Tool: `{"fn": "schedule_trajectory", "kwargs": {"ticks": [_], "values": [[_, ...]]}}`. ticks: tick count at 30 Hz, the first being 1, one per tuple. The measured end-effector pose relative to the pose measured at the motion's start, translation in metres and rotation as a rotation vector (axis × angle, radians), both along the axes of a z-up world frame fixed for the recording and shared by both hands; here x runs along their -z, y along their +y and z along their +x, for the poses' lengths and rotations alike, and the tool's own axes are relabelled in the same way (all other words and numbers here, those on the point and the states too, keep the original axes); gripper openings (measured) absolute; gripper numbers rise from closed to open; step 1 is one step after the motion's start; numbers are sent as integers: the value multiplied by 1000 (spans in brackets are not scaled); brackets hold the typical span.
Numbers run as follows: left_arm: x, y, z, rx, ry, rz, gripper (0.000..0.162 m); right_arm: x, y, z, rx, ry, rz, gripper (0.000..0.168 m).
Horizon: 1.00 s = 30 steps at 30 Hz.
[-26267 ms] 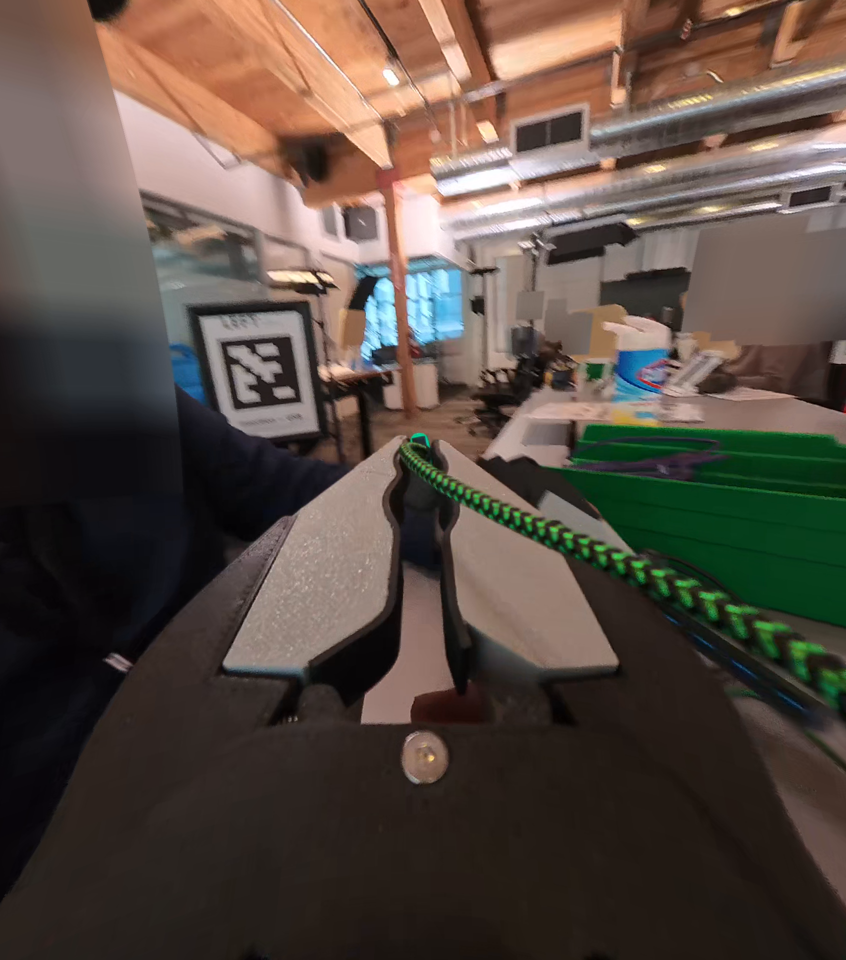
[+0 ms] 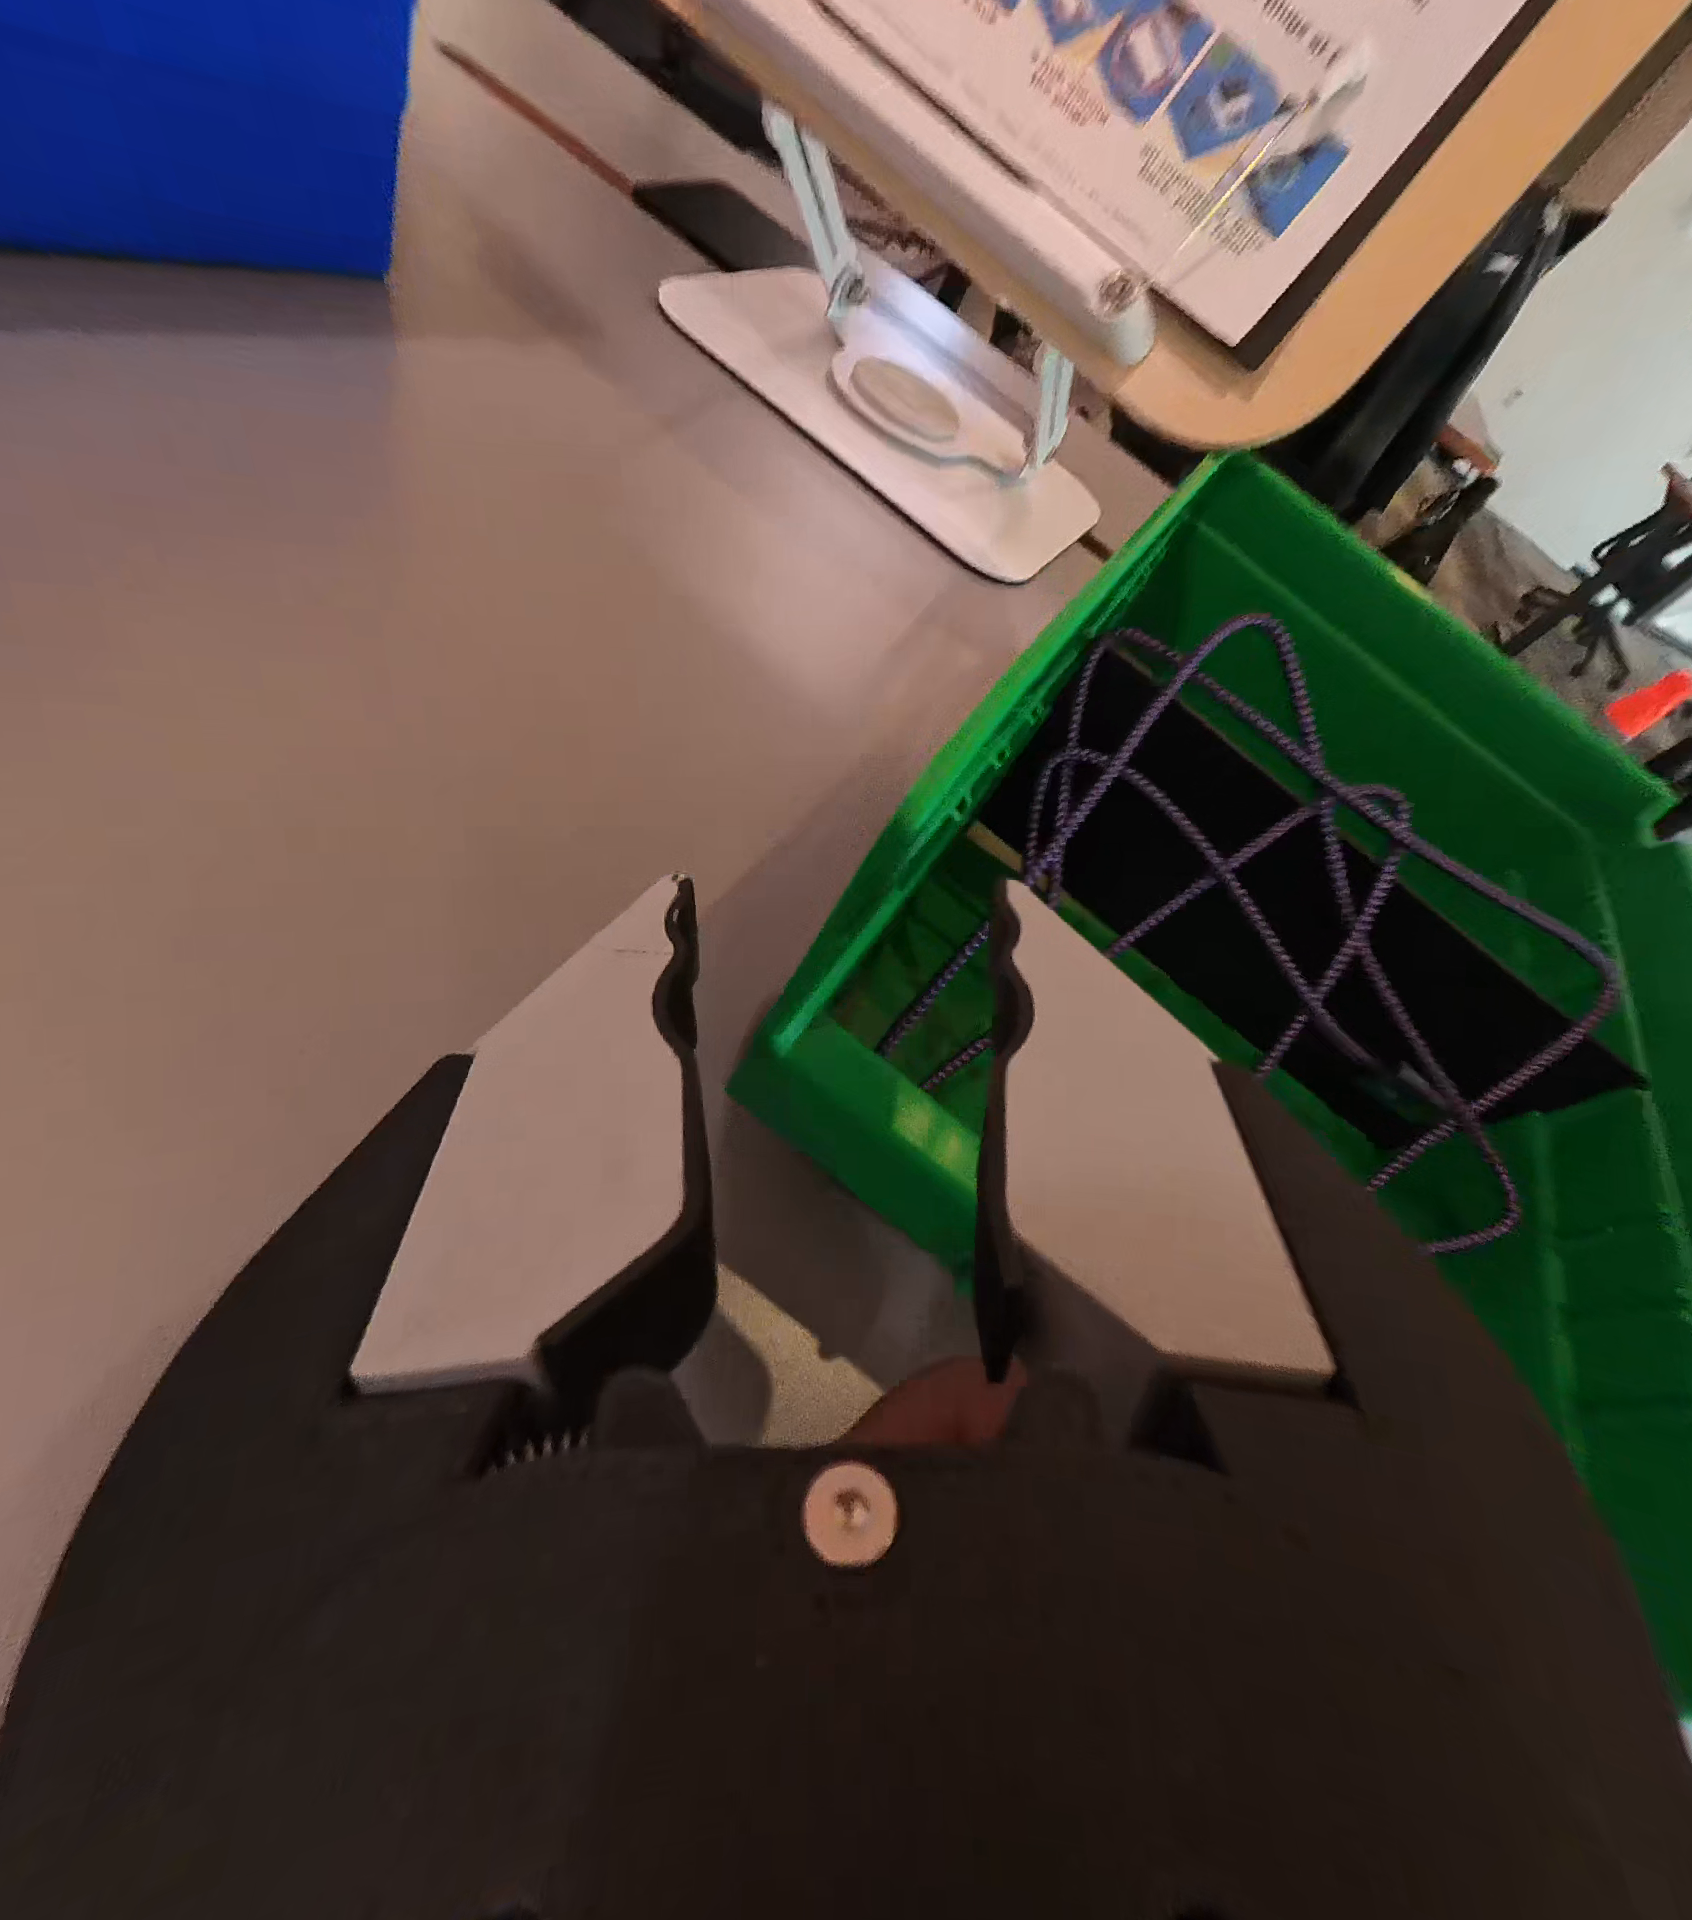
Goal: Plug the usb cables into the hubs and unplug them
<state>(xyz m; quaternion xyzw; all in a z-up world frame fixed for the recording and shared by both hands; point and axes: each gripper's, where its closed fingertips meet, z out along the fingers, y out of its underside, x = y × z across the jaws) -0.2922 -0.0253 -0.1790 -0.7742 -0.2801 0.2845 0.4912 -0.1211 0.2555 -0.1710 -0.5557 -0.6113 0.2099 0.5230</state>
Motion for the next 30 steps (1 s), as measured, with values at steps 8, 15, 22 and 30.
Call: {"fn": "schedule_trajectory", "kwargs": {"ticks": [8,15,22,30], "values": [[0,-9,-14,-17,-11,14,5,16,45,20,150,-57,40,6],[0,-23,-25,-54,-23,24,4,16,93,78,271,-1,-58,6],[0,-29,-30,-96,-2,3,4,15,98,92,325,1,5,7],[-1,-27,-30,-60,-17,32,3,-10,85,91,334,45,112,23]]}}
